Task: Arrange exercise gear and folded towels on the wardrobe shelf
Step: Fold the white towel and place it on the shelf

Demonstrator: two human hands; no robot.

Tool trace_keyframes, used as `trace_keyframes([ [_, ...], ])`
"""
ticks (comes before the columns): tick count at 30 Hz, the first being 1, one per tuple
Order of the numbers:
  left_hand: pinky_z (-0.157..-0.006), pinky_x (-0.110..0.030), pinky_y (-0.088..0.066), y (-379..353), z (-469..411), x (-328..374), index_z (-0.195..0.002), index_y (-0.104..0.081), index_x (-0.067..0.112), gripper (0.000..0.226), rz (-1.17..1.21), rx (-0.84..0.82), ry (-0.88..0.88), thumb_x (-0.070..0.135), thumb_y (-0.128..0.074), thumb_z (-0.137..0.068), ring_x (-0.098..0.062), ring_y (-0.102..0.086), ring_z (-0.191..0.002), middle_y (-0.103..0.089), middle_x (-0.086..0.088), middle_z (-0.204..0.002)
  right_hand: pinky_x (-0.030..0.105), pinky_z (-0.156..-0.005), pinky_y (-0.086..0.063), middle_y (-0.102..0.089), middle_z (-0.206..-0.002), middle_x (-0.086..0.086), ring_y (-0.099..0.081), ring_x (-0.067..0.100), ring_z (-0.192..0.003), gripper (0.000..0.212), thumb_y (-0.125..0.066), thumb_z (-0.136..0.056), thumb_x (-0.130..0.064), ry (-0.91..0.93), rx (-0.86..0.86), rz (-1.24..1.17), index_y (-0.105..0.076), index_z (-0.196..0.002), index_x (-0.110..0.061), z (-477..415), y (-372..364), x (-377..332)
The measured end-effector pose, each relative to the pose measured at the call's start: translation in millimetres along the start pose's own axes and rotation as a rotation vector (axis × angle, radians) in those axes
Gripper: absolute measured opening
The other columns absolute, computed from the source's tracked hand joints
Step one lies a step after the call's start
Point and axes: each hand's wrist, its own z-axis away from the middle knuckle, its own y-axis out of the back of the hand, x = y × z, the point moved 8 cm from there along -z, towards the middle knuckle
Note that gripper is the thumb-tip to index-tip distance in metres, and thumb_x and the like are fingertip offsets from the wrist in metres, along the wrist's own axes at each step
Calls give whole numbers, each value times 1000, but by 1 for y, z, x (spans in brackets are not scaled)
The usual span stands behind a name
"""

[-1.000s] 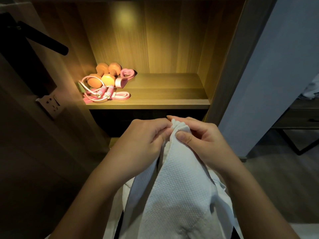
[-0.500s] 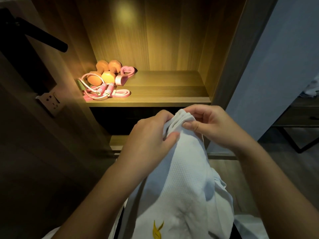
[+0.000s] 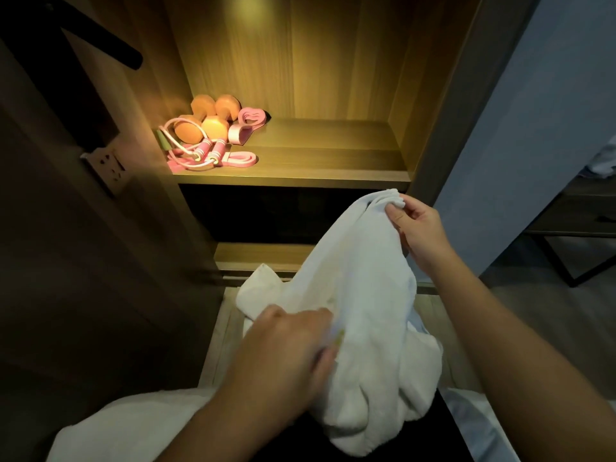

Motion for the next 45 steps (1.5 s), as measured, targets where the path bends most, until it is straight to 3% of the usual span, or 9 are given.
trace_keyframes([
  [7, -39, -19, -47, -57, 6, 24, -82, -68, 30, 33, -68, -159, -142, 42, -86, -57, -5, -55, -48, -60, 12, -64, 41, -94, -54, -71, -108, -7, -66, 17, -102, 20, -64, -92, -31, -70, 10, 26, -68, -112, -32, 0, 2, 24],
  [10, -71, -30, -55, -64, 9, 31, -112, -59, 25, 31, -78, -162, -131, 43, -59, -88, -12, -59, -83, -62, 6, -99, 42, -94, -54, -71, -108, -7, -66, 16, -102, 18, -64, -92, -31, -84, 16, 43, -68, -109, -35, 2, 3, 30],
  [13, -95, -35, -40, -70, 22, 35, -123, -52, 18, 49, 114, -185, -71, 39, -19, -94, -15, -47, -100, -56, 0, -115, 41, -94, -54, -71, -107, -9, -66, 15, -103, 17, -65, -91, -33, -82, 8, 55, -68, -107, -37, 3, 4, 31],
  [18, -93, -6, -31, -50, 23, 3, -102, -68, 17, 20, 418, -86, 76, 14, -50, -94, 2, -37, -107, -49, 10, -119, 34, -87, -55, -71, -108, -8, -66, 18, -102, 25, -64, -91, -34, -52, 14, 78, -68, -116, -32, 1, 5, 26],
  [21, -100, -18, -35, -50, 17, -18, -95, -69, 17, 17, 290, -130, 141, 12, -54, -91, -7, -36, -126, -39, 5, -133, 31, -83, -53, -70, -109, -7, -65, 19, -102, 23, -64, -91, -34, -40, 24, 78, -67, -114, -32, 3, 6, 25],
  [24, -91, -26, -43, -57, 21, -20, -87, -60, 20, 18, 252, -258, 235, 23, -45, -97, -13, -42, -111, -41, 3, -114, 29, -82, -54, -69, -108, -8, -65, 16, -101, 21, -63, -92, -31, -24, 13, 89, -66, -113, -32, 6, 5, 21],
  [27, -90, -26, -41, -66, 32, -13, -109, -63, 24, 29, 272, -356, 278, 38, -39, -99, -12, -41, -107, -40, 3, -115, 27, -82, -54, -68, -108, -10, -64, 13, -100, 20, -63, -92, -30, -3, -12, 104, -66, -112, -32, 7, 2, 16],
  [34, -95, -33, -35, -76, 35, -8, -109, -59, 17, 34, 27, -435, 215, 36, -31, -102, -18, -45, -104, -54, -3, -112, 23, -79, -54, -68, -107, -11, -64, 11, -100, 20, -64, -91, -29, 25, -28, 104, -65, -111, -32, 11, 2, 12],
  [45, -77, -38, -49, 46, -32, -55, -88, -69, 18, 19, -127, -95, 3, 32, -58, -91, -15, -57, -90, -63, 5, -88, 25, -86, -56, -68, -107, -13, -65, 11, -103, 18, -63, -91, -34, 118, 134, 27, -66, -109, -34, -19, 32, -60],
])
